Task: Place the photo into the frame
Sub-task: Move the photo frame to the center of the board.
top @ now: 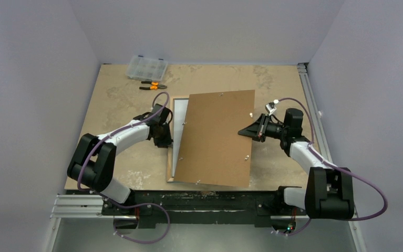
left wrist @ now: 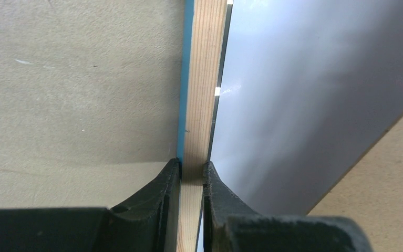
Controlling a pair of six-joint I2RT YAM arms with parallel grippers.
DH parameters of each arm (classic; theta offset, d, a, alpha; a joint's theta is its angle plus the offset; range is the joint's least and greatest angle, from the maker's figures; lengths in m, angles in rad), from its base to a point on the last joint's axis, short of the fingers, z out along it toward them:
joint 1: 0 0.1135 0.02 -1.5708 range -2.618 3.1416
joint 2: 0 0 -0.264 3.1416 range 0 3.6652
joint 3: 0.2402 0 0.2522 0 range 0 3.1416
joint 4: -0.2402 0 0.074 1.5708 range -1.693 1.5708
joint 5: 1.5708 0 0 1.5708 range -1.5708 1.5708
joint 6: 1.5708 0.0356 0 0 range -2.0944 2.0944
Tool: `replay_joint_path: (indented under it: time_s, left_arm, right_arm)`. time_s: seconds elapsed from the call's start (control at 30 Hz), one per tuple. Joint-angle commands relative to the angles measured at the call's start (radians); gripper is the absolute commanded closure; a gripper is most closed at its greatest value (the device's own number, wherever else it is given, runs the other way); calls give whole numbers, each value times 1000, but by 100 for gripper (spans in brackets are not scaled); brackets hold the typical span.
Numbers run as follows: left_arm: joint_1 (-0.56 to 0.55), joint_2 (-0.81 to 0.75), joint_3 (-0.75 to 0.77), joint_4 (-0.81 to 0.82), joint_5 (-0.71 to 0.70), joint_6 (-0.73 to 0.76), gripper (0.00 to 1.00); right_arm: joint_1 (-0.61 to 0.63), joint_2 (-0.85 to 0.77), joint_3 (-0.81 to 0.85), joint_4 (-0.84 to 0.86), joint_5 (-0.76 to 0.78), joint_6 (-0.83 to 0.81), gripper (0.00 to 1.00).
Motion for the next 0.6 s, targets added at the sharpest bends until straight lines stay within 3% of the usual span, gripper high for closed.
replay_joint_path:
  time_s: [0.0, 0.07, 0.2, 0.3, 0.4, 0.57]
  left_arm:
    - [32, -57, -15, 0, -26, 40, 100]
    - [53, -69, -30, 14, -12, 50, 98]
    - [89, -110, -54, 39, 52, 67, 69]
    - [111, -156, -65, 38, 85, 77, 55]
    - [153, -205, -82, 40, 133, 81, 48]
    - [213, -250, -104, 56, 182, 78, 47]
  right_arm:
    - [29, 24, 58, 73, -25, 5, 100]
    - [29, 42, 66, 83, -29, 4, 100]
    - [76, 82, 88, 109, -31, 13, 100]
    - [97, 109, 109, 131, -29, 22, 100]
    - [116, 143, 137, 154, -28, 28, 100]
    - [137, 200, 180, 183, -38, 47, 100]
